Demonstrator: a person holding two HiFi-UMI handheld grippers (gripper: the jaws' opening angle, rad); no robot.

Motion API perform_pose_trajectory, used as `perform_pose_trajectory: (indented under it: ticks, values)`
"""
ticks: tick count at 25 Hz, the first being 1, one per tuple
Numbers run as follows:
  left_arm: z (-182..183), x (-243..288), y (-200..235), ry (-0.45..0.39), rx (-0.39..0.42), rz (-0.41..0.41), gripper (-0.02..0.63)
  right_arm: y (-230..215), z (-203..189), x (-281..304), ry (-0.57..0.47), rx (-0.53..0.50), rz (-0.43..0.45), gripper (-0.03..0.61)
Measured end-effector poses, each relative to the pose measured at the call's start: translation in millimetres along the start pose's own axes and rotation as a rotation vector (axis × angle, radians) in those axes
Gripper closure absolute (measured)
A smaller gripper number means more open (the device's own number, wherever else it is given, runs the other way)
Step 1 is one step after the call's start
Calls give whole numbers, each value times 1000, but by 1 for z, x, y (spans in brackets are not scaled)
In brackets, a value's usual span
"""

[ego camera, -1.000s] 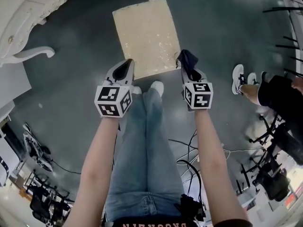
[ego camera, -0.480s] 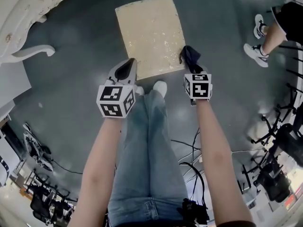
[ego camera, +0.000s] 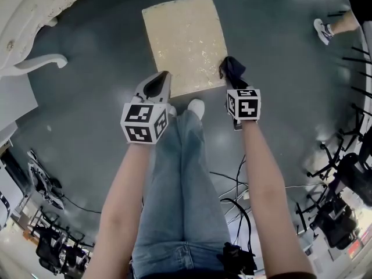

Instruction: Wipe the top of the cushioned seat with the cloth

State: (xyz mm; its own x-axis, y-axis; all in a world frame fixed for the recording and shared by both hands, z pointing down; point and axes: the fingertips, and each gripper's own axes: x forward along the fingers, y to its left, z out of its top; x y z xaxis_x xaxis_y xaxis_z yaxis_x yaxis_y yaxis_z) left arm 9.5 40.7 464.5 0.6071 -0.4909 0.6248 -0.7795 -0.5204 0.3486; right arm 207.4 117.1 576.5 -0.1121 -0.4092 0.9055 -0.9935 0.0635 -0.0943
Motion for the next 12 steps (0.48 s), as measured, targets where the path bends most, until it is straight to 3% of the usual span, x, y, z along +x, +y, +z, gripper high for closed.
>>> perform_pose_trajectory:
  ticks: [12]
  values:
    - [2, -2, 8, -13, -26, 15, 609, 20, -3, -5, -43, 134, 22, 532]
